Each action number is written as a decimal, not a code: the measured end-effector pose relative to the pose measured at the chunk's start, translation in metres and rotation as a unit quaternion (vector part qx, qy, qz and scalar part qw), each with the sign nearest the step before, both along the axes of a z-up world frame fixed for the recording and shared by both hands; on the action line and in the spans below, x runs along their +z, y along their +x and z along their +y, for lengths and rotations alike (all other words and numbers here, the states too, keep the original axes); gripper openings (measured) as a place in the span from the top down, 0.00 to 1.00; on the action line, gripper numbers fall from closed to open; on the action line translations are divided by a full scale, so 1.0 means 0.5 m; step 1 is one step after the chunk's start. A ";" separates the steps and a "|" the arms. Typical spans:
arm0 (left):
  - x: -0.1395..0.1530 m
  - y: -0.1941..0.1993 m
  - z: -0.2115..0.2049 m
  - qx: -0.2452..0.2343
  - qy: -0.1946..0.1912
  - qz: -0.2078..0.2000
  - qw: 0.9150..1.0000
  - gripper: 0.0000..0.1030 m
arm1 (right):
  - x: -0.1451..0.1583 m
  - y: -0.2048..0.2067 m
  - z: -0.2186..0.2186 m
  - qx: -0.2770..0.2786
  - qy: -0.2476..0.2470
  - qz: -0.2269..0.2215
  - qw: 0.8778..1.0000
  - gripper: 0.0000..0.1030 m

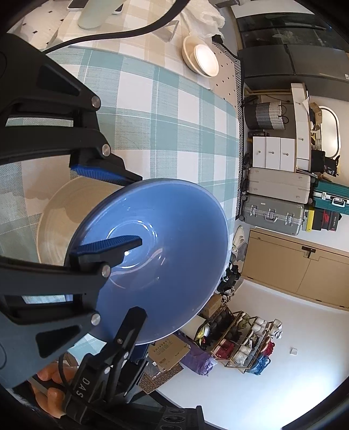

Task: Organize plates and bowls

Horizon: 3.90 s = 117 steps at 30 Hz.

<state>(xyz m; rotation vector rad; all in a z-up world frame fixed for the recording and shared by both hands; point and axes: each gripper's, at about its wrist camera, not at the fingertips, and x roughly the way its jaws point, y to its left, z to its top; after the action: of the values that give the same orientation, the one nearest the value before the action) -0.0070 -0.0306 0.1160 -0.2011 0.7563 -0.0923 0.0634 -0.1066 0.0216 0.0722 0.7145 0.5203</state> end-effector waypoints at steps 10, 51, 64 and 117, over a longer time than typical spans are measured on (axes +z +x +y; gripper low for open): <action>-0.068 0.028 0.009 -0.001 -0.007 0.027 1.000 0.66 | -0.040 0.003 0.011 -0.002 -0.012 0.019 1.000 0.54; -0.129 0.144 0.017 -0.007 -0.007 0.054 0.999 0.60 | -0.099 0.089 -0.007 -0.013 -0.006 0.053 0.998 0.52; -0.101 0.119 0.025 -0.037 -0.001 0.013 0.999 0.28 | -0.085 0.076 -0.024 -0.007 -0.010 0.027 1.000 0.28; -0.224 0.005 0.138 -0.073 0.049 -0.171 0.981 0.02 | -0.183 -0.010 -0.159 0.160 -0.019 -0.152 0.975 0.01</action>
<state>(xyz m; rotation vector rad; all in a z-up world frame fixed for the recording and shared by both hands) -0.0046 0.0386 0.0038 -0.0326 0.4295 -0.2216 0.0583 -0.1860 -0.0697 -0.1584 0.4359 0.8068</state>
